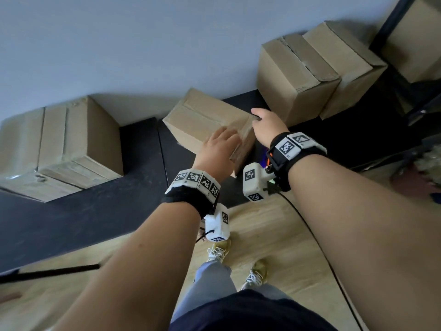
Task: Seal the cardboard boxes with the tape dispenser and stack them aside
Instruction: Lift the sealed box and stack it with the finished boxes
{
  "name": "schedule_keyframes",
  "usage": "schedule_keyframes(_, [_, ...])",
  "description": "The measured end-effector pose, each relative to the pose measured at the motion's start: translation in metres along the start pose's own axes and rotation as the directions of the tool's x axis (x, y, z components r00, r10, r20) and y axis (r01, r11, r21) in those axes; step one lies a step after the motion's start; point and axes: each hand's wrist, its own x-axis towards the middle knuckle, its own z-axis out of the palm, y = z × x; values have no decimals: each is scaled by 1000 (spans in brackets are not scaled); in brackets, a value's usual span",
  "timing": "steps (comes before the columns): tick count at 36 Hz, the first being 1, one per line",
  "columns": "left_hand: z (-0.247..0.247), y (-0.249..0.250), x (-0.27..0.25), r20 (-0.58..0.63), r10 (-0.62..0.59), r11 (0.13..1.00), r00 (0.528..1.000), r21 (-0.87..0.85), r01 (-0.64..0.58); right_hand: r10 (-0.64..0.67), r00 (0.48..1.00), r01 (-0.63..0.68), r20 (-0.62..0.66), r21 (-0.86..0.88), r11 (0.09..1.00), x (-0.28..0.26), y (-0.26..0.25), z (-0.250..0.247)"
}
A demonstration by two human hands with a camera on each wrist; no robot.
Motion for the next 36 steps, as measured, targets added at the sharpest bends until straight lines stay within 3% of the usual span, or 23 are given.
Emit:
schedule_keyframes(8, [-1,-21,-32,-165,-77,986,983,131,99,18,996,-14,-84,47,999,-9,5,19])
schedule_keyframes(14, [-5,-42,-48,-136,-197,980,971,0,198,-29,993,39,-111,87,995,-24,9,34])
schedule_keyframes(20, [-6,-68,-63,-221,-375,924,900,-166,344,-92,987,110,-131,134,985,-51,2,48])
schedule_keyframes(27, [-9,-80,-78,-246,-352,929,903,-213,304,-211,959,197,-191,-89,976,-58,8,62])
schedule_keyframes(36, [-15,-80,-77,-261,-312,944,913,-196,266,-295,939,268,-176,-162,950,-58,15,67])
